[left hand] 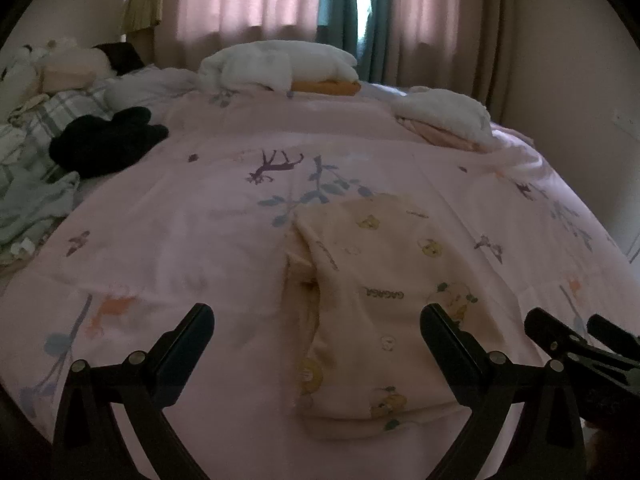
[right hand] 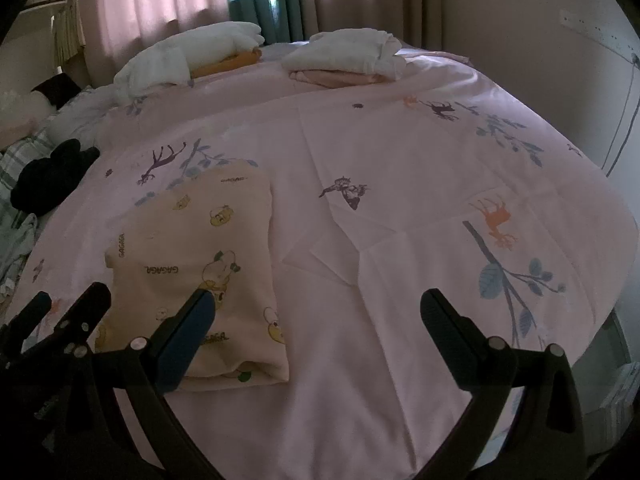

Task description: Fold small clothes

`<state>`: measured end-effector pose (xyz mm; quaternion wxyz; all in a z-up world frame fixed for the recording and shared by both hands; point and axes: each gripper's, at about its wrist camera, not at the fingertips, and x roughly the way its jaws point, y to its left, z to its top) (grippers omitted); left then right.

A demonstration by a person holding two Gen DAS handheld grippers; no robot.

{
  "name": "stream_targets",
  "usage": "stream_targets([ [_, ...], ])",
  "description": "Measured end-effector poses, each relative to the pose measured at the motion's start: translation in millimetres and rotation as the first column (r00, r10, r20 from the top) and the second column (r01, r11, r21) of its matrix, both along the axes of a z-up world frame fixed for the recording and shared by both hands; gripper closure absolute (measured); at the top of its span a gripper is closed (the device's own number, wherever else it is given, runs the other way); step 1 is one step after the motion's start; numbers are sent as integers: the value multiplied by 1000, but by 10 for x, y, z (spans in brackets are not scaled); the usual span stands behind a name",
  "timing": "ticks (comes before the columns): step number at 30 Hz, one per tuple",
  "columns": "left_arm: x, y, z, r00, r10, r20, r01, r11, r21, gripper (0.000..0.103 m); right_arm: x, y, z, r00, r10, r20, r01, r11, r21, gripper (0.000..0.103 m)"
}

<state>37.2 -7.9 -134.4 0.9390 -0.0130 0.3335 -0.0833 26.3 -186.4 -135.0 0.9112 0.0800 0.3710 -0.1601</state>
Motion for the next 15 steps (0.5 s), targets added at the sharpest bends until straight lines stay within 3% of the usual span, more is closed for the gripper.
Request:
stream_targets([
  [15, 3, 4, 10, 1000, 7, 0, -7, 1000, 2, 1, 32, 42, -34, 1000, -1, -13, 1, 1000, -15, 0],
])
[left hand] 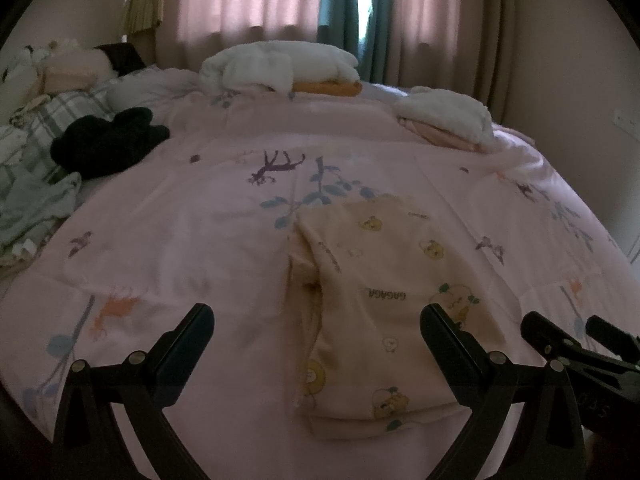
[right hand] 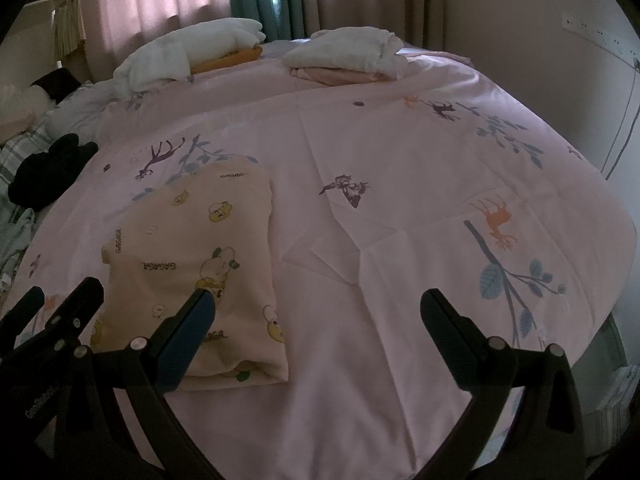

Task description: Fold small clothes

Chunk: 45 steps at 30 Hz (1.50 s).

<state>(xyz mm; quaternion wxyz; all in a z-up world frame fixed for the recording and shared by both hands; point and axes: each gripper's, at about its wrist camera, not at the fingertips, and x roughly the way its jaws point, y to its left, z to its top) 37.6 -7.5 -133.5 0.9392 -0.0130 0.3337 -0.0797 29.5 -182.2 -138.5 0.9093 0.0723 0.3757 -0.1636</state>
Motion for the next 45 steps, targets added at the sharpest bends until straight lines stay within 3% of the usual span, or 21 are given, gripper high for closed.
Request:
stream_targets([
  [45, 28, 32, -20, 1000, 13, -5, -13, 1000, 24, 1, 59, 50, -91, 999, 11, -41, -13, 998, -61, 0],
])
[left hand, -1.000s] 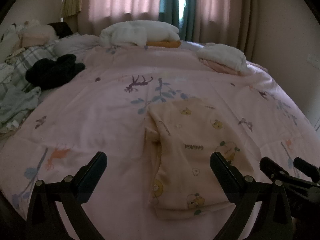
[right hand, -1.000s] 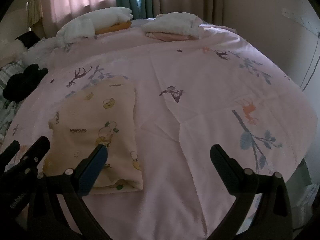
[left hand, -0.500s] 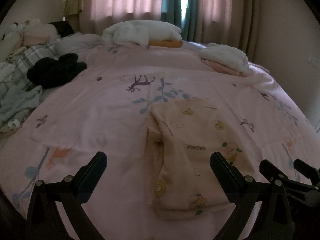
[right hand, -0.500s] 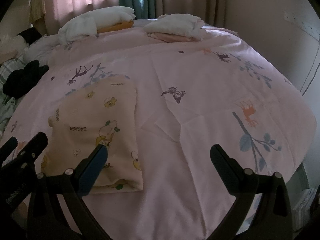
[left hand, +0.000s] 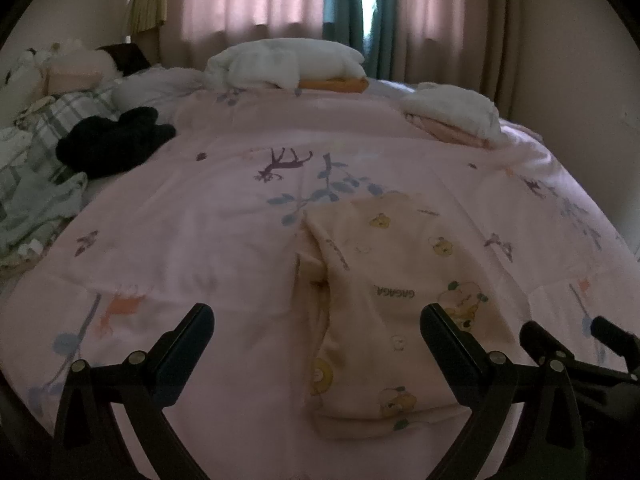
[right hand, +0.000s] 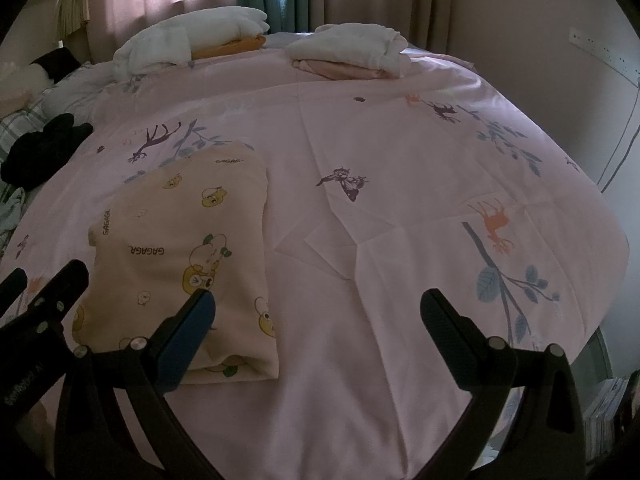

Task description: Fold small clothes

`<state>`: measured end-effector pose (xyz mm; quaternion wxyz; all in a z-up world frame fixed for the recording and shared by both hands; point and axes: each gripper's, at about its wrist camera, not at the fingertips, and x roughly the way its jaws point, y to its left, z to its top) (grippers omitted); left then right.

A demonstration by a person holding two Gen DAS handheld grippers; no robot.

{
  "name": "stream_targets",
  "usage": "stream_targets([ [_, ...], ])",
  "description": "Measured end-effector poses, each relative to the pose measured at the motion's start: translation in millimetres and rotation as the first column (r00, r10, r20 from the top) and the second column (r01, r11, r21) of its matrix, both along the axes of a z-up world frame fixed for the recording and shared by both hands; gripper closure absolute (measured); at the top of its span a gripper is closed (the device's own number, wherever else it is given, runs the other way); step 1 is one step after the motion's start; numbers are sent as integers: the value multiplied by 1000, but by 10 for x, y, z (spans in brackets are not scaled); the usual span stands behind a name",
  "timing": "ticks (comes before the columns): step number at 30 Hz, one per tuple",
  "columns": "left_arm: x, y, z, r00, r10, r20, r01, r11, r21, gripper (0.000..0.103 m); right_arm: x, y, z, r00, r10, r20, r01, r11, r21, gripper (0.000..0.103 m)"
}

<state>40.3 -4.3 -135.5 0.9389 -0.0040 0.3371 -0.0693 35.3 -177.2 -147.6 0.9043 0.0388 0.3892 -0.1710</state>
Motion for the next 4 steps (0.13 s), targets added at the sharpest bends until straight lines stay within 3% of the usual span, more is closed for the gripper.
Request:
stream_targets([
  [4, -33, 2, 14, 1000, -1, 27, 1, 1000, 1, 1, 1, 7, -14, 1000, 0, -11, 0, 1000, -11, 0],
])
